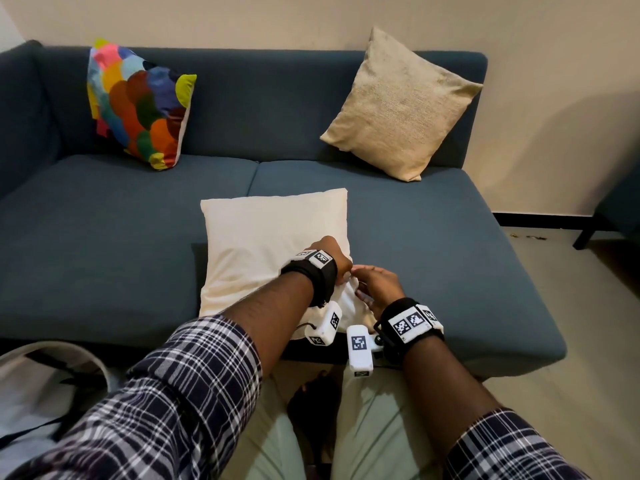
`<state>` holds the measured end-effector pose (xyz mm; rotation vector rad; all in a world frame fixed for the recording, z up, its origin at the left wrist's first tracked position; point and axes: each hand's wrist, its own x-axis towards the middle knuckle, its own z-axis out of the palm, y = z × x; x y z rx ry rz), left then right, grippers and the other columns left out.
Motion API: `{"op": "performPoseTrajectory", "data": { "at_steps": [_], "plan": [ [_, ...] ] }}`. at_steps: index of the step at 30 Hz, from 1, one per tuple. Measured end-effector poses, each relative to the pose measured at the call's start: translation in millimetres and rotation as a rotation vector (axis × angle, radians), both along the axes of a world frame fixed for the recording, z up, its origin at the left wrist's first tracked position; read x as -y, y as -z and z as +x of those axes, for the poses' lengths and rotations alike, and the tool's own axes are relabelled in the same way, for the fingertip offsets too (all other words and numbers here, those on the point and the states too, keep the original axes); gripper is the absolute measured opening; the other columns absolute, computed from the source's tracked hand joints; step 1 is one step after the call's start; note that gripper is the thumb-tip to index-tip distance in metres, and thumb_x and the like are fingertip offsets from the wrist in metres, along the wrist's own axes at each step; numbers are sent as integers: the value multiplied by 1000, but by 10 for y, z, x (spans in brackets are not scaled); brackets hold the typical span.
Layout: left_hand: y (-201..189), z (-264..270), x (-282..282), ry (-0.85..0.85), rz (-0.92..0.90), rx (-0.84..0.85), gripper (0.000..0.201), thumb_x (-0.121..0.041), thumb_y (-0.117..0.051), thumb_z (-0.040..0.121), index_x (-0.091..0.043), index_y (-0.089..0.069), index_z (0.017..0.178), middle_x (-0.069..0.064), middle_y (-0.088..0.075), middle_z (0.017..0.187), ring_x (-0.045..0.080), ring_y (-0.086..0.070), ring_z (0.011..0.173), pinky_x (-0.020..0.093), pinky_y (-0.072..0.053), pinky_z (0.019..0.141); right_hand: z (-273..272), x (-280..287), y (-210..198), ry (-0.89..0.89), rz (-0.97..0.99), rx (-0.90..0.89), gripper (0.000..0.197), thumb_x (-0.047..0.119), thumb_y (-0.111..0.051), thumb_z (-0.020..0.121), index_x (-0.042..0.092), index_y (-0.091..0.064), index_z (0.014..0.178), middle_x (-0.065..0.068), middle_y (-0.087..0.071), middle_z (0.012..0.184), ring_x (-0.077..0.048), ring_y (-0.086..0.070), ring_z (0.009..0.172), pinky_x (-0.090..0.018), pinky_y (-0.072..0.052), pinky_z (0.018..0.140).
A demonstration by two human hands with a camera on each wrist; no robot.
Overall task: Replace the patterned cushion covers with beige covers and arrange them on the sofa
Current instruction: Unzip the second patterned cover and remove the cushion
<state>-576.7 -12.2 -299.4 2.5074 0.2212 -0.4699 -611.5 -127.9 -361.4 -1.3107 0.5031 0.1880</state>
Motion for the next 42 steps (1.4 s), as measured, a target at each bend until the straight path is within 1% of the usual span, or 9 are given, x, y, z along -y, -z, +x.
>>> {"op": "performPoseTrajectory", "data": {
  "at_steps": [7,11,13,19,22,30,34,38,42],
  "plan": [
    [-1,-21,11,-2,-23,-15,11,-20,-69,61,-9,-69,64,4,-71,61,25,-74,71,31,-57,65,-58,60,5,17,68,23,24,-18,-61,83,6,-65,85,-13,-68,79,-20,-67,68,-25,-57,61],
    [-13,-2,-7,-13,-36,8,26,-28,-73,77,-12,-54,69,4,-61,71,29,-63,77,29,-48,68,-75,70,50,-13,62,46,30,-25,-64,78,5,-64,86,-13,-68,83,-24,-67,74,-34,-61,73],
    [12,-18,-10,-11,-28,28,29,-33,-70,80,-14,-49,70,4,-58,76,30,-60,81,28,-46,70,-90,68,59,-9,57,52,30,-24,-67,77,5,-64,85,-12,-68,82,-26,-66,76,-40,-58,82],
    [87,2,13,4,-78,14,28,-36,-62,89,-11,-61,99,11,-60,100,30,-56,91,30,-46,80,-72,49,42,13,35,46,21,-11,-61,88,8,-68,83,-12,-68,78,-19,-64,67,-23,-56,61],
    [53,10,9,-26,-101,19,41,-34,-55,94,-4,-63,121,17,-63,121,32,-59,108,27,-40,82,-50,17,73,-59,-42,78,16,-7,-67,88,8,-70,87,-13,-73,84,-25,-68,77,-33,-59,73],
    [-22,-17,-33,-23,-85,22,45,-34,-50,97,-2,-60,127,20,-60,132,34,-57,116,28,-38,83,4,-37,59,-52,-347,230,20,2,-76,85,18,-67,76,-7,-72,81,-24,-69,81,-45,-60,86],
    [-36,10,-106,50,-52,-12,41,-35,-60,89,-1,-67,112,18,-68,116,31,-62,97,28,-39,72,-14,-12,59,-65,-391,265,23,1,-75,86,18,-65,75,-8,-71,79,-26,-69,80,-46,-59,85],
    [-107,26,-181,88,-70,2,27,-26,-58,89,-15,-59,64,7,-61,75,24,-51,74,28,-37,65,48,34,-3,-81,-462,276,23,4,-74,88,19,-63,74,-7,-70,79,-23,-67,77,-43,-59,82],
    [-197,4,-293,182,-30,9,34,-23,-55,93,-17,-52,59,6,-57,75,24,-48,76,29,-38,69,125,67,-42,-92,-520,279,22,9,-74,88,22,-64,74,-7,-72,81,-24,-69,79,-42,-59,80]
  ]
}}
